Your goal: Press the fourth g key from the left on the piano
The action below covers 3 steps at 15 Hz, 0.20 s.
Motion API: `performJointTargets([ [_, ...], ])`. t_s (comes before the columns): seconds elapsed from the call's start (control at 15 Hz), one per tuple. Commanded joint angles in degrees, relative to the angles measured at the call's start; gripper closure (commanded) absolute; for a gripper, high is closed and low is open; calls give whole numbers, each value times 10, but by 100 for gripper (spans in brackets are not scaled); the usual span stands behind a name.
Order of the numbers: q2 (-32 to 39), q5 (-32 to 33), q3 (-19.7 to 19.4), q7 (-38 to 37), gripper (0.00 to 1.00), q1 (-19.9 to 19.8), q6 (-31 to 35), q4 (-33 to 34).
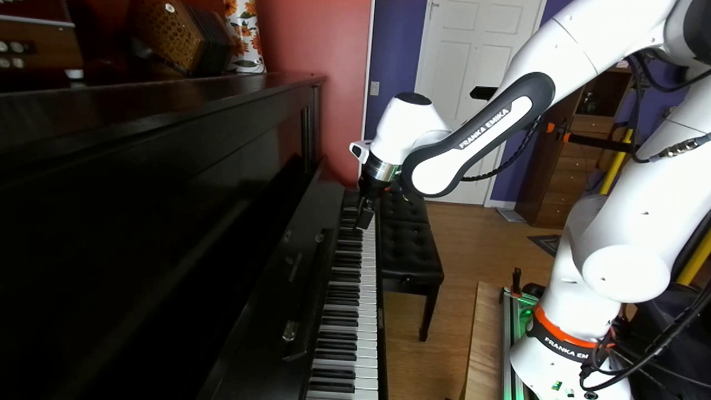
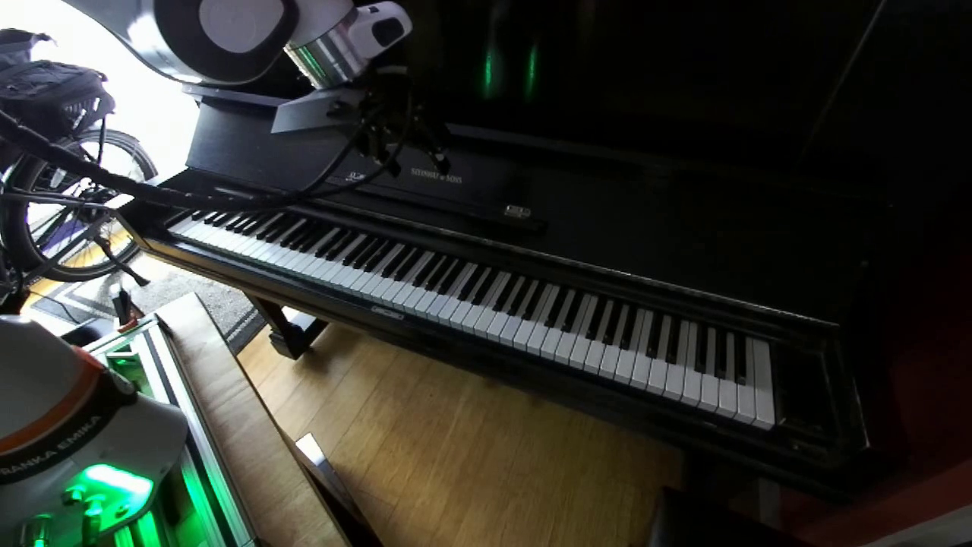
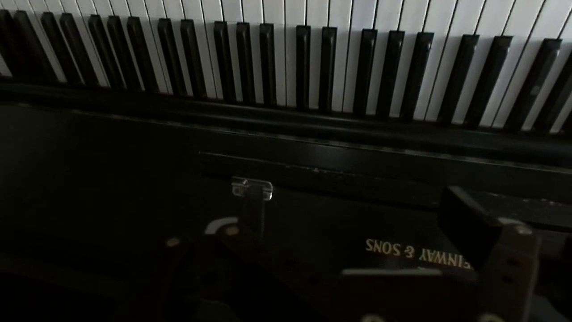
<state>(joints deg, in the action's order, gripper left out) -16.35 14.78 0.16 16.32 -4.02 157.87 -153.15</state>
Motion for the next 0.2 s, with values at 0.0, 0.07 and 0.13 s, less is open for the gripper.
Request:
performJointTargets([
  [0.0,-7,4,-8,-2,0,9,-3,-2],
  [0.07,-10,4,-8,-2,0,9,-3,-3],
  [0.13,-11,4,-8,-2,0,9,-3,-4],
])
